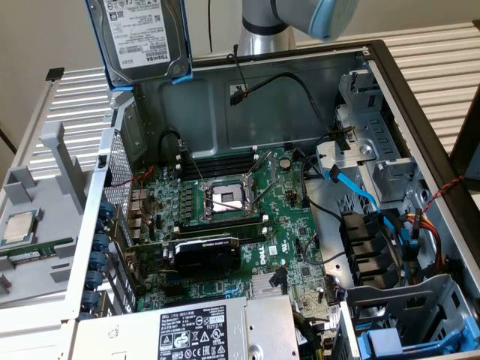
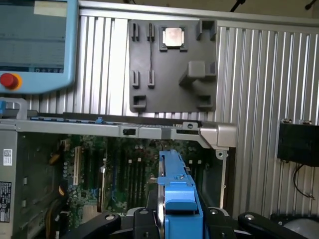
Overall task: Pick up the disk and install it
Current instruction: 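Pick up the disk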
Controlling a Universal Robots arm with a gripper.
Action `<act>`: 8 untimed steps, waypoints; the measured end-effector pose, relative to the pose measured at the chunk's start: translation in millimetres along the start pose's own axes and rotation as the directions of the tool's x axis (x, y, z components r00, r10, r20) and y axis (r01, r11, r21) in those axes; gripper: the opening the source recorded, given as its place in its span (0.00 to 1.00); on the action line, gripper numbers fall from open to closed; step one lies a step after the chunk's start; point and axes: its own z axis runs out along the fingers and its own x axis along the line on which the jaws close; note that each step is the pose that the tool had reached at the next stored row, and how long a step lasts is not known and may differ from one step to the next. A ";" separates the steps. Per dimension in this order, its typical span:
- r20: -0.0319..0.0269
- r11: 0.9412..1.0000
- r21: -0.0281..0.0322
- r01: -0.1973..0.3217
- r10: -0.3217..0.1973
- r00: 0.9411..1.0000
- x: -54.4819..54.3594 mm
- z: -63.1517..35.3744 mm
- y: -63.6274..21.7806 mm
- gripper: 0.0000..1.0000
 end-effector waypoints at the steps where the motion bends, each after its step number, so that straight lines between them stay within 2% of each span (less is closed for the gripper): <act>1: 0.000 1.000 0.000 0.000 0.000 1.000 2.7 0.0 -2.5 0.37; 8: 0.004 1.000 0.000 0.000 0.000 1.000 21.2 -0.4 -19.5 0.37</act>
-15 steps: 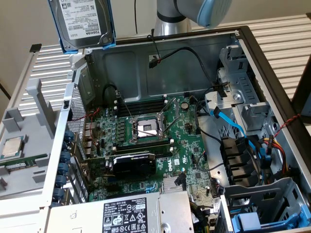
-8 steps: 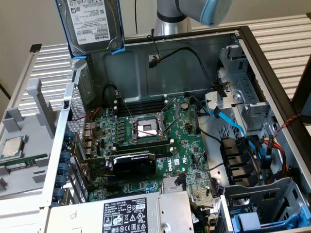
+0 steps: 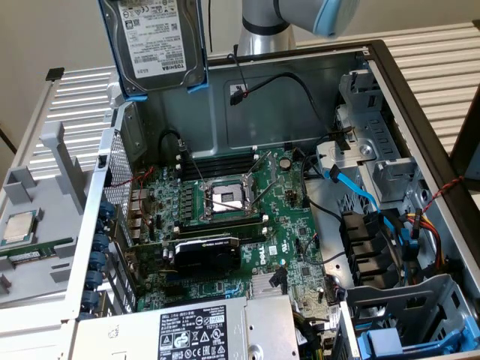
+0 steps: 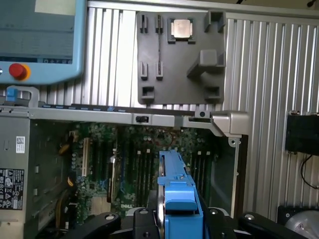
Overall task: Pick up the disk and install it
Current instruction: 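Pick up the disk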
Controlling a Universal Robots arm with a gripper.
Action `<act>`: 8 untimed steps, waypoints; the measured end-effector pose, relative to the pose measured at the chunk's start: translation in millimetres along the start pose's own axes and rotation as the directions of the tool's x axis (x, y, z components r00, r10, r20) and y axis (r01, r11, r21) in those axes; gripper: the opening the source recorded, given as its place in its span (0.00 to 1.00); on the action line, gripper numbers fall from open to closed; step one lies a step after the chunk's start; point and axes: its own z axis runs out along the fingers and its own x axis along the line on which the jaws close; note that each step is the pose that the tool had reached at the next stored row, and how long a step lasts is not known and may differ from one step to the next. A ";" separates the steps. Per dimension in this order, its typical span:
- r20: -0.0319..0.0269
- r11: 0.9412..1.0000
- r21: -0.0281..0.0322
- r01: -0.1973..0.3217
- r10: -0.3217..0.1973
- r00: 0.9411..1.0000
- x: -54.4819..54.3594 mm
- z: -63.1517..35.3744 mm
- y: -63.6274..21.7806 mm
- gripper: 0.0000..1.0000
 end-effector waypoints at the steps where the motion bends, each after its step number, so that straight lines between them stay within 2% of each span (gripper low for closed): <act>1: 0.000 1.000 0.000 0.000 0.000 1.000 2.5 -0.1 -2.3 0.37; 8: 0.004 1.000 0.000 0.000 0.000 1.000 20.7 -0.5 -18.3 0.37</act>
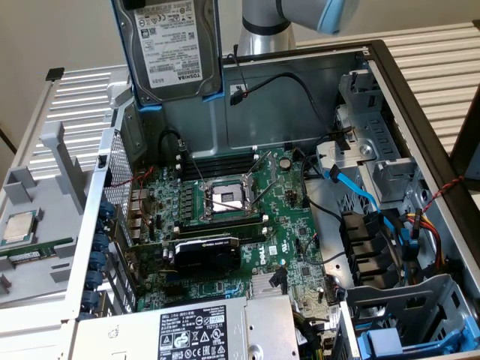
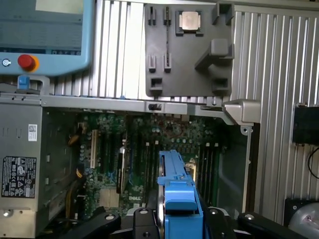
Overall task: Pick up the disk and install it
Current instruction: 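Pick up the disk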
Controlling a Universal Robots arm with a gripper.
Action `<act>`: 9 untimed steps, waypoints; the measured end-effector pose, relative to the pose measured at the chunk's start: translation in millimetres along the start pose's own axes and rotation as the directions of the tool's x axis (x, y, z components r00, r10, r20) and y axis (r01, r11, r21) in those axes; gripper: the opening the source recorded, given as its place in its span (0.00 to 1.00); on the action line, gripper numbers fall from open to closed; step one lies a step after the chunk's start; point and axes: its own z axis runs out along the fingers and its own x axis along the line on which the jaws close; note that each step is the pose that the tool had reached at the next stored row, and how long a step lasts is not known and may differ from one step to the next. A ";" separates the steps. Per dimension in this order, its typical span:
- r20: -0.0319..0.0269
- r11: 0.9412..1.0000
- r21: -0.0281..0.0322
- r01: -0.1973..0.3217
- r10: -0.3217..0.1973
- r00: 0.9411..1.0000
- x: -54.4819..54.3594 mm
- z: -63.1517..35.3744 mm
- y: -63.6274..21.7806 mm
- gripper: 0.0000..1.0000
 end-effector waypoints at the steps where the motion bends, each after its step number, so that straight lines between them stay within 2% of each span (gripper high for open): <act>1: 0.001 1.000 0.000 0.000 0.000 1.000 2.7 0.0 -2.3 0.37; 9: 0.006 1.000 0.000 0.000 0.000 1.000 24.3 -0.6 -20.1 0.37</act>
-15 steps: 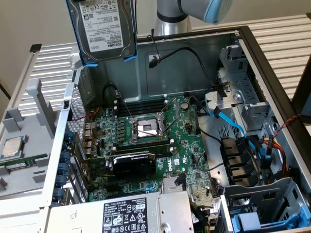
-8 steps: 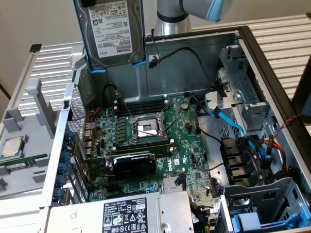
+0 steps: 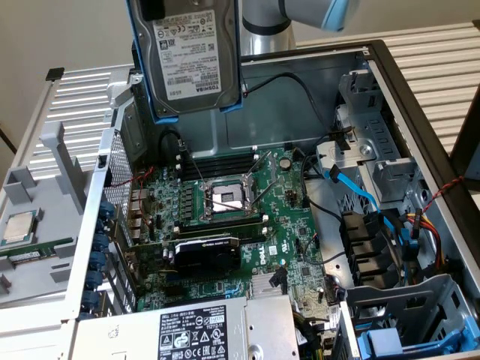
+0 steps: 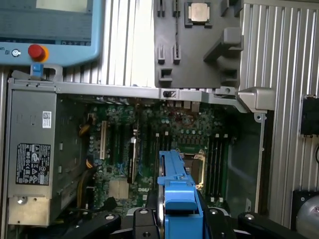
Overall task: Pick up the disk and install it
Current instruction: 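Pick up the disk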
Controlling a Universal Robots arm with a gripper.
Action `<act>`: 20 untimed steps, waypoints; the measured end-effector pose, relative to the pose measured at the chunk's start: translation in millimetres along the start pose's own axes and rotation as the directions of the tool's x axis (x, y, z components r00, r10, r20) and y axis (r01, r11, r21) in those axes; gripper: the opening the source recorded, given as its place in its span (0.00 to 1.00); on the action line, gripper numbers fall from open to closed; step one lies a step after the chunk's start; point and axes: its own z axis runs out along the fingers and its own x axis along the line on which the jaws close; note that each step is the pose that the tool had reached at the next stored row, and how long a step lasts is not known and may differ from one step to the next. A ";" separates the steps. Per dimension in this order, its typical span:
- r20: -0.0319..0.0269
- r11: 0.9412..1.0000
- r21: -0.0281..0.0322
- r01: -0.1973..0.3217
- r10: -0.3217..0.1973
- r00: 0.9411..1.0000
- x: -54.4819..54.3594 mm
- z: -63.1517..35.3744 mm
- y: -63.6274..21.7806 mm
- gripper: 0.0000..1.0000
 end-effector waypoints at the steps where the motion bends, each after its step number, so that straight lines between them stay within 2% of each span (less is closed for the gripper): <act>1: 0.001 1.000 0.000 0.000 0.000 1.000 2.8 -0.1 -2.3 0.37; 10: 0.005 1.000 0.000 0.000 0.000 1.000 28.4 -1.2 -21.7 0.37; 20: 0.010 1.000 0.000 0.000 0.000 1.000 58.0 -3.2 -36.6 0.37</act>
